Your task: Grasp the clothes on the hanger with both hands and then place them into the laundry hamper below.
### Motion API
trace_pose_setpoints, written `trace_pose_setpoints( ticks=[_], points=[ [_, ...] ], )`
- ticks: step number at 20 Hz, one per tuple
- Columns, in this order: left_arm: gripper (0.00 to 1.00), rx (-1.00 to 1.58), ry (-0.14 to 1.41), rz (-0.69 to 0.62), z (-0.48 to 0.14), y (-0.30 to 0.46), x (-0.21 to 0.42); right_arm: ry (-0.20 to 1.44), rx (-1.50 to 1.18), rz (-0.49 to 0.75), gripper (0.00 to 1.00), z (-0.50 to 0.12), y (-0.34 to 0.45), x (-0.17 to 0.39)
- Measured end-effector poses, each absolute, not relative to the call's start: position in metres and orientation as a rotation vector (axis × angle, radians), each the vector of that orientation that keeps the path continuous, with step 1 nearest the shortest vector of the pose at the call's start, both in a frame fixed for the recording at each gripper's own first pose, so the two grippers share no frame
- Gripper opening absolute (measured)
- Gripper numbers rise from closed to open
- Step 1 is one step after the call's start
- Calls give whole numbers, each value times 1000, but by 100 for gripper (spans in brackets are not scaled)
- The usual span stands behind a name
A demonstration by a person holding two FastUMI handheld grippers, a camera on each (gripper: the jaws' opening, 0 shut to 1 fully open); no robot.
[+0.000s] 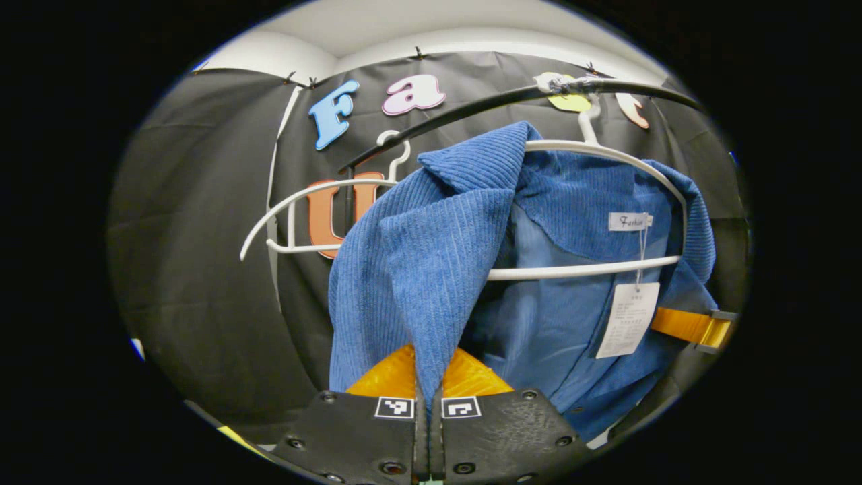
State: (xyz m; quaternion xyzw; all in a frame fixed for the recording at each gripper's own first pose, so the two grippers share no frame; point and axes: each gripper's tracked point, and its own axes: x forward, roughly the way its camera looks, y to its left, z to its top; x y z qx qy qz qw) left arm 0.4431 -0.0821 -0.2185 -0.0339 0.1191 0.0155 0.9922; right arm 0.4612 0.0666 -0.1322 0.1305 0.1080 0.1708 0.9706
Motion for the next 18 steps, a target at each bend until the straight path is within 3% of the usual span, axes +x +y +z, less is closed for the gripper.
trace_pose_setpoints(
  ticks=[4, 18],
  points=[
    [0, -56, 235, 5, -215, -85, 442, 201, 249, 360, 5, -131, 66, 464],
    [0, -204, 140, -3, -156, -56, 437, 137, 639, 682, 5, -77, 71, 441]
  ],
)
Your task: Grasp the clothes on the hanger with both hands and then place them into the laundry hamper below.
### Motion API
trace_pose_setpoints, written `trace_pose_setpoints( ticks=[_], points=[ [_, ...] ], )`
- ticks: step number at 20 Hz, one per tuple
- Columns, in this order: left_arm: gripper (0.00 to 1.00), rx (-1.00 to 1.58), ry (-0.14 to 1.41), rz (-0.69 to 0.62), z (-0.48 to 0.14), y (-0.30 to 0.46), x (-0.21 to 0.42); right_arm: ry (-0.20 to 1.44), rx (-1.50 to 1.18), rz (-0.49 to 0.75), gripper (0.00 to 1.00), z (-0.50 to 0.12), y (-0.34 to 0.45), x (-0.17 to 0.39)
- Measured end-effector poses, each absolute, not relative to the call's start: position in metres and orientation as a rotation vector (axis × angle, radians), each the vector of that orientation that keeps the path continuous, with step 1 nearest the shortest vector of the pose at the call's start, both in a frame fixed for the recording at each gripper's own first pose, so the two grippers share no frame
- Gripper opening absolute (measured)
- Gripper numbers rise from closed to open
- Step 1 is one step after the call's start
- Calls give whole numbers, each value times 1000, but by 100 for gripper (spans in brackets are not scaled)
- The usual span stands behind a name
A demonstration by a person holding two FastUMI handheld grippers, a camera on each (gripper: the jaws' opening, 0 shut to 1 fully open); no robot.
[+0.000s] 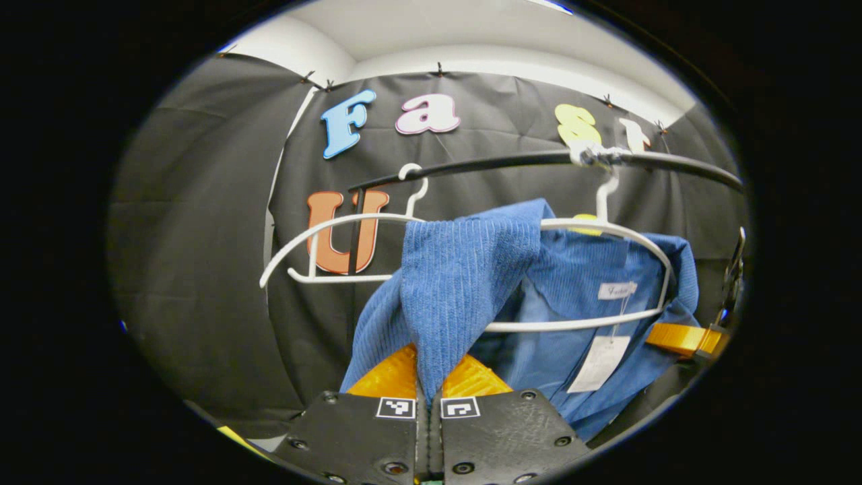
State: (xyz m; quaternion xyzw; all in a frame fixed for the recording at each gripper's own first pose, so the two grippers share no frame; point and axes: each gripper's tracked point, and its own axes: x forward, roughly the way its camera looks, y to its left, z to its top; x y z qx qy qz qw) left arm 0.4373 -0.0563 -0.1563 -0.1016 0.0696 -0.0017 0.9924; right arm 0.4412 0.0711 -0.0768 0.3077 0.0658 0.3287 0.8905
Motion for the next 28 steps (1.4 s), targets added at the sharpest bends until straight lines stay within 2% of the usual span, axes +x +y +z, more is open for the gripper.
trace_pose_setpoints(
  ticks=[6, 7, 9, 10, 14, 16, 18, 19, 21, 25, 26, 28],
  points=[
    [0, -331, 58, -53, -115, -44, 447, 86, 799, 782, 5, -37, 67, 445],
    [4, -339, 48, -51, -111, -40, 447, 80, 810, 774, 5, -35, 61, 447],
    [0, -372, 38, -55, -106, -35, 450, 74, 857, 749, 5, -33, 47, 455],
    [4, -390, 38, -58, -107, -32, 451, 71, 895, 740, 5, -32, 40, 458],
    [0, -455, 48, -102, -112, -21, 456, 89, 987, 704, 5, -38, 22, 468],
    [4, -489, 67, -108, -122, -15, 459, 94, 974, 693, 5, -44, 18, 468],
    [4, -495, 96, -95, -134, -4, 462, 101, 952, 675, 5, -48, 14, 469],
    [0, -513, 98, -92, -136, 1, 464, 103, 945, 661, 5, -51, 12, 472],
    [4, -578, 94, -94, -135, 8, 466, 110, 935, 643, 5, -55, 9, 475],
    [4, -725, 155, -83, -155, 23, 475, 125, 914, 620, 5, -63, 6, 480],
    [0, -748, 169, -89, -161, 23, 476, 132, 906, 619, 5, -65, 7, 481],
    [0, -743, 184, -82, -170, 27, 477, 149, 890, 612, 5, -70, 9, 479]
  ],
)
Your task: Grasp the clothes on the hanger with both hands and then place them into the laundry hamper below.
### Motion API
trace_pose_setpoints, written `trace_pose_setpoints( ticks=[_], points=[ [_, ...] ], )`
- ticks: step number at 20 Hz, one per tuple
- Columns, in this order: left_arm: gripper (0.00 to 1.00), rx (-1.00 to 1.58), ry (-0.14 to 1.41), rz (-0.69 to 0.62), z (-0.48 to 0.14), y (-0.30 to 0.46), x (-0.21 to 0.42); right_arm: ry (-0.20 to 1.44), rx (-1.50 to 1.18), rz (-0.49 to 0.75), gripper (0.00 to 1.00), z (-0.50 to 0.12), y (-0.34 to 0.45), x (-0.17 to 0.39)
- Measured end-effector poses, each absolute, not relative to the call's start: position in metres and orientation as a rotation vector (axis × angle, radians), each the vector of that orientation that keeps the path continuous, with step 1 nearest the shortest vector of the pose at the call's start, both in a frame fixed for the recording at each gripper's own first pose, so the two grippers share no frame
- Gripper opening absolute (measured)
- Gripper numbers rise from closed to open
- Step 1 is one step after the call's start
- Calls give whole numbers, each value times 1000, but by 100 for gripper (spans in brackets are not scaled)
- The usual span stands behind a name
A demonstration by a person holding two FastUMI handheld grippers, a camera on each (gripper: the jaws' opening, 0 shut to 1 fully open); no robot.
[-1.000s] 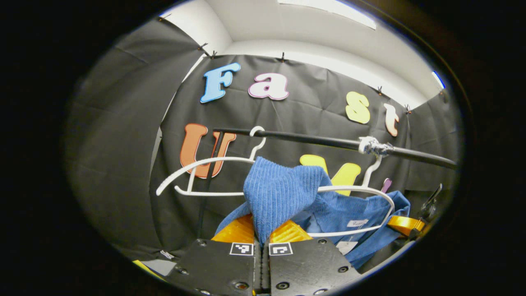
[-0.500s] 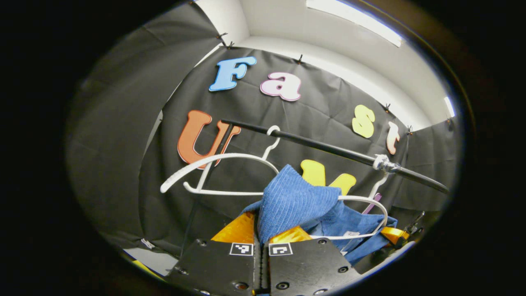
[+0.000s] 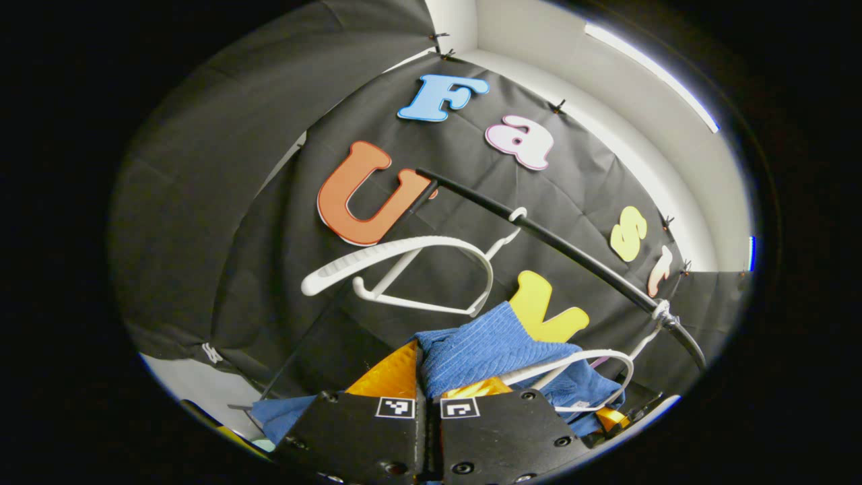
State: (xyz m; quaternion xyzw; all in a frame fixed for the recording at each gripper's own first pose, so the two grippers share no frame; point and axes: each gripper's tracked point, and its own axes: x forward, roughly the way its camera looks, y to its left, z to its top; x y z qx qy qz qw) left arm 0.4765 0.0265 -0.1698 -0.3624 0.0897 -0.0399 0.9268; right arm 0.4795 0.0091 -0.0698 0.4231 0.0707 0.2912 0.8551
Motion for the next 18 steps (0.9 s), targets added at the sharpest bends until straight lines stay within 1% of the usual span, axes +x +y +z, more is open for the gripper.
trace_pose_setpoints(
  ticks=[1, 3, 4, 6, 7, 8, 9, 10, 11, 14, 17, 18],
  points=[
    [5, -731, 198, -73, -176, 28, 476, 149, 894, 605, 5, -71, 9, 480],
    [5, -747, 242, -53, -196, 32, 473, 163, 900, 603, 5, -77, 9, 480],
    [0, -764, 257, -41, -207, 34, 469, 166, 892, 608, 5, -79, 10, 478],
    [0, -756, 282, -26, -226, 30, 463, 165, 850, 617, 5, -84, 13, 476],
    [5, -740, 300, -19, -235, 25, 459, 172, 846, 618, 5, -86, 14, 477],
    [5, -724, 316, -19, -241, 21, 456, 175, 868, 615, 5, -86, 14, 479],
    [0, -712, 327, -24, -245, 17, 453, 174, 903, 610, 5, -86, 11, 479],
    [5, -705, 333, -34, -246, 12, 450, 176, 941, 594, 5, -86, 6, 481],
    [0, -701, 336, -45, -247, 9, 447, 180, 977, 576, 5, -92, 3, 482],
    [0, -696, 354, -61, -252, -1, 439, 218, 1021, 531, 5, -112, -4, 483],
    [0, -681, 369, -72, -258, -14, 437, 261, 997, 452, 5, -135, -15, 492],
    [0, -673, 376, -78, -261, -16, 436, 288, 989, 445, 4, -145, -13, 491]
  ],
)
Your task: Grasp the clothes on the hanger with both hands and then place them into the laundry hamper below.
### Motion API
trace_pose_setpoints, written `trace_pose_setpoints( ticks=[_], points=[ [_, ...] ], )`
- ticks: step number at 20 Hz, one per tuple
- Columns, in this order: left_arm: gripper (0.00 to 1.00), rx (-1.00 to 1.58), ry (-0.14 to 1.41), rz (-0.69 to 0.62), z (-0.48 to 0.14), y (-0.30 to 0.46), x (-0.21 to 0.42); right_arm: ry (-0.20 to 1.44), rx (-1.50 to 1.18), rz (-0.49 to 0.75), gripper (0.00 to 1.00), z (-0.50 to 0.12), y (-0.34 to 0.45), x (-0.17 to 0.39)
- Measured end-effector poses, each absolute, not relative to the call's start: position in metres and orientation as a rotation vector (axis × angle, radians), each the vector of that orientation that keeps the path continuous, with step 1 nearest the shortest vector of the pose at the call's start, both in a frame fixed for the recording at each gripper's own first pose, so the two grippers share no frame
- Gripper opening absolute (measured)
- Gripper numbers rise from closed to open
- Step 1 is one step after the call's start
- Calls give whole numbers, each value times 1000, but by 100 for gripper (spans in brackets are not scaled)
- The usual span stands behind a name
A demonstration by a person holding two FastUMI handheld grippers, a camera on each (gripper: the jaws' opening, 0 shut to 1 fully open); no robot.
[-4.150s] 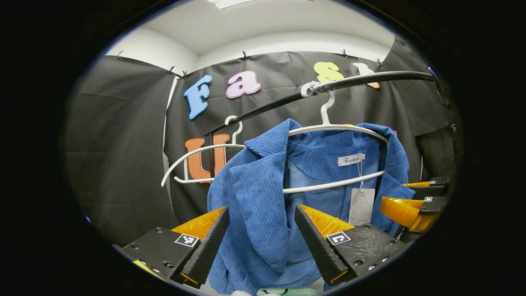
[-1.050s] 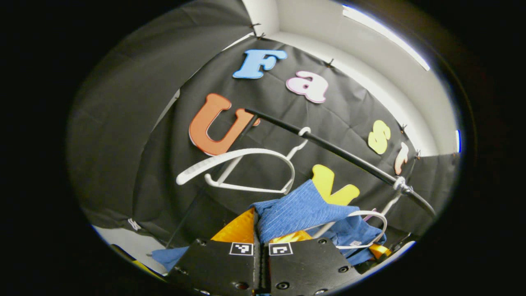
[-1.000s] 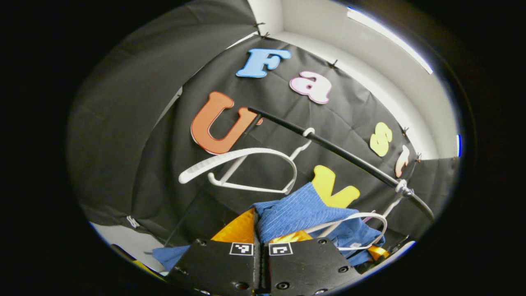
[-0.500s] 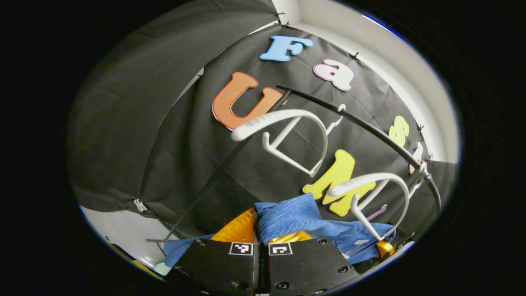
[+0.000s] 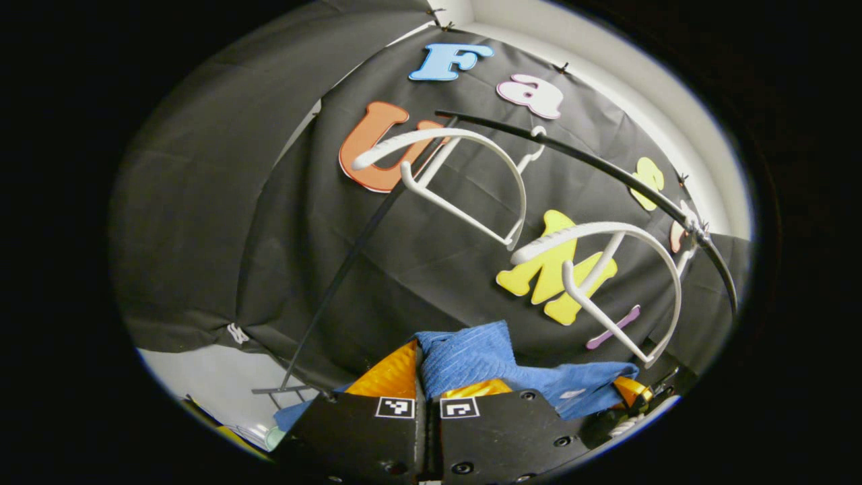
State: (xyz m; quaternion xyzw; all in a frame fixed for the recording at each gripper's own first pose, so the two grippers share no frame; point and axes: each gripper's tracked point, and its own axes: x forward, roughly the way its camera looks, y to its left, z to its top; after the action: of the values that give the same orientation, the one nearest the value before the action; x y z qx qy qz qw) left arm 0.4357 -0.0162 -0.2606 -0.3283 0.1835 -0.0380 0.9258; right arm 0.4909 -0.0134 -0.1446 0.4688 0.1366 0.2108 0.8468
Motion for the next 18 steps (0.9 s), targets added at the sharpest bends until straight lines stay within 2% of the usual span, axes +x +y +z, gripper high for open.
trace_pose_setpoints(
  ticks=[6, 11, 15, 16, 17, 18],
  points=[
    [0, -627, 422, -90, -273, -29, 421, 363, 950, 437, 5, -168, 3, 473],
    [0, -530, 433, -72, -267, -34, 399, 386, 887, 522, 5, -158, 47, 444],
    [0, -522, 446, -117, -256, -56, 379, 417, 846, 594, 5, -154, 96, 422],
    [5, -518, 449, -131, -254, -62, 374, 428, 846, 615, 5, -155, 108, 415],
    [0, -516, 453, -145, -254, -72, 372, 439, 848, 636, 5, -155, 119, 408],
    [0, -518, 459, -160, -254, -80, 368, 449, 843, 656, 5, -156, 130, 401]
  ],
)
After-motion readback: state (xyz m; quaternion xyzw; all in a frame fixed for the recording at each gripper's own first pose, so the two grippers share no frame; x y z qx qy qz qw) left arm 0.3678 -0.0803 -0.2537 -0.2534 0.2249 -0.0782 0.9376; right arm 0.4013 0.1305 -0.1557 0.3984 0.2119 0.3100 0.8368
